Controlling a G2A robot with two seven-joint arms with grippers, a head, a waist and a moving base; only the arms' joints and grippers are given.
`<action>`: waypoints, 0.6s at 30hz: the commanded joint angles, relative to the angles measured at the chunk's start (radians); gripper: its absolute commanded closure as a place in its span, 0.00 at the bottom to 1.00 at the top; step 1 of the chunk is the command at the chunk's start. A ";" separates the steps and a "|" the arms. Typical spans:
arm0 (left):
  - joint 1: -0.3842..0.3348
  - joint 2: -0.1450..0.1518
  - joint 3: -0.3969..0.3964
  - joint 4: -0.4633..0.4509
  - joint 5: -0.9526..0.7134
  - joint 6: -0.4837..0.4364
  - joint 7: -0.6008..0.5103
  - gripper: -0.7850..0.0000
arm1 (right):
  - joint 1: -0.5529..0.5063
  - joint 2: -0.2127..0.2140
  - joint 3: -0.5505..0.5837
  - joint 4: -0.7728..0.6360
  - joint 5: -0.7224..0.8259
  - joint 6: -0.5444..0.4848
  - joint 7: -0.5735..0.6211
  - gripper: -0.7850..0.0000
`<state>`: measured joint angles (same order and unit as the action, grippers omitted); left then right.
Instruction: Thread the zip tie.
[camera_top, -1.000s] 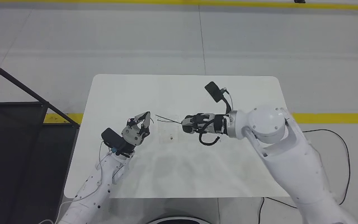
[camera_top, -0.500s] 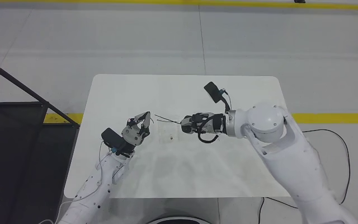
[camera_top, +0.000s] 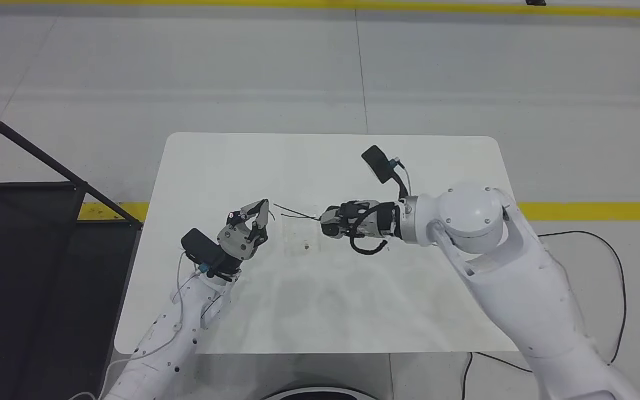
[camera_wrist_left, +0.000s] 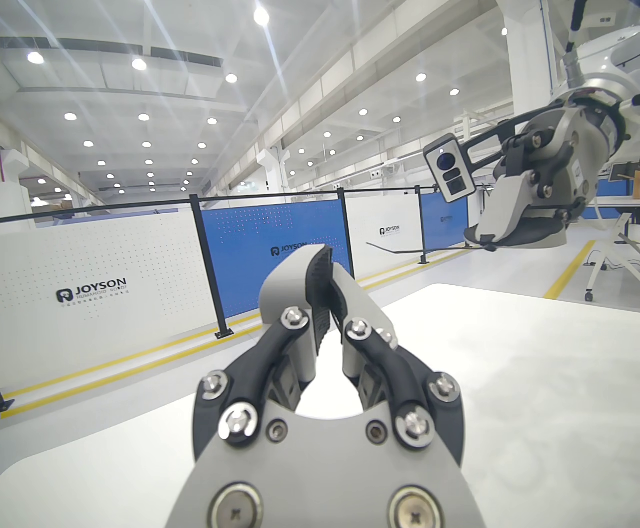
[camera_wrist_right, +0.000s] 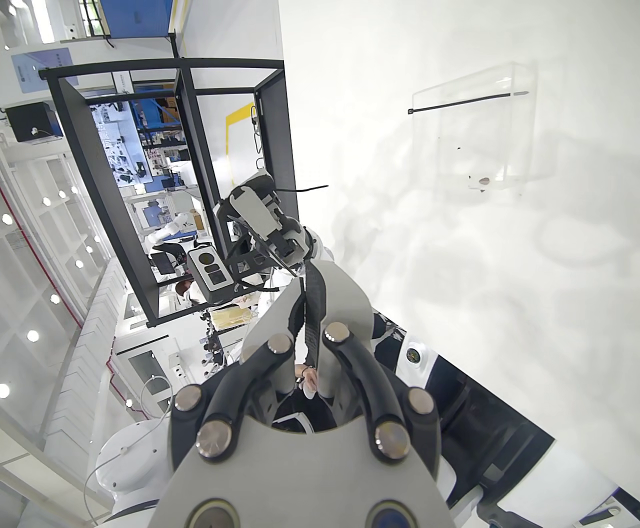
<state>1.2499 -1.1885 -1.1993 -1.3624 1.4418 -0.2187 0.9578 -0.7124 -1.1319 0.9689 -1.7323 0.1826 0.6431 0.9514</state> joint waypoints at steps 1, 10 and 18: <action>0.000 0.000 0.000 0.000 0.000 0.000 0.000 1.00 | 0.000 0.000 0.000 0.000 0.000 0.000 0.000 1.00; 0.000 0.000 0.000 0.000 0.000 0.000 0.000 1.00 | 0.000 0.000 0.000 0.000 0.000 0.000 0.000 1.00; 0.000 0.000 0.000 0.000 0.000 0.000 0.000 1.00 | -0.037 -0.002 -0.023 -0.008 -0.014 -0.049 -0.049 1.00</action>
<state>1.2499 -1.1885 -1.1993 -1.3624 1.4418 -0.2187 0.9578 -0.7497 -1.1333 0.9490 -1.7405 0.1709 0.5970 0.9032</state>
